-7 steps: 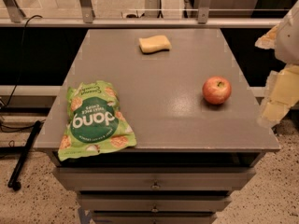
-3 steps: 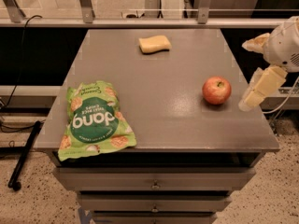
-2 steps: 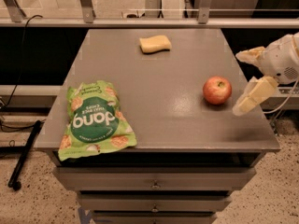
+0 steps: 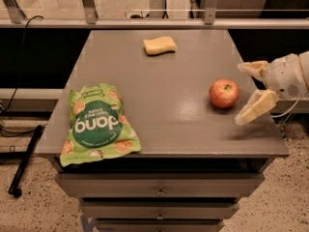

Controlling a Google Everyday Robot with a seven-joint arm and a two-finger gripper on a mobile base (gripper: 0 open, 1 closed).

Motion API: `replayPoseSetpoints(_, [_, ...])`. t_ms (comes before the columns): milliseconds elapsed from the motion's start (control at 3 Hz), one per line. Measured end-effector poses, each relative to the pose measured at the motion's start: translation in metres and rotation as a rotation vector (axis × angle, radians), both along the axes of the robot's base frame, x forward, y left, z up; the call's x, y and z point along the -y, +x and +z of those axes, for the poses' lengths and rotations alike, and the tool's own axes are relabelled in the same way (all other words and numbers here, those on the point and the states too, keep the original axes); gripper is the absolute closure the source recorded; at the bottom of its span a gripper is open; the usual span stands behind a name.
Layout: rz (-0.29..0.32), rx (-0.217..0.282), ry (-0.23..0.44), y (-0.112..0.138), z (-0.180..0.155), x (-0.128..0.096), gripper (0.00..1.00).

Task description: Pick apple

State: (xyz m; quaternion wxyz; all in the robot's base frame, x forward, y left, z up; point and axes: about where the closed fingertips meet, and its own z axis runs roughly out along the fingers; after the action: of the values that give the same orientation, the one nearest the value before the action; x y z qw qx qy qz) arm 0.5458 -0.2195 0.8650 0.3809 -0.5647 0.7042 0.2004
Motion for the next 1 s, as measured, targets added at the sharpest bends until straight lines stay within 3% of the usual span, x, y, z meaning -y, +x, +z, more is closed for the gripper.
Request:
replayPoseSetpoints(333, [0.009,-0.003,0.049,0.007,-0.012,-0.006,0.0])
replayPoseSetpoints(1000, [0.021,-0.084,0.09,0.005,-0.02,-0.033,0.49])
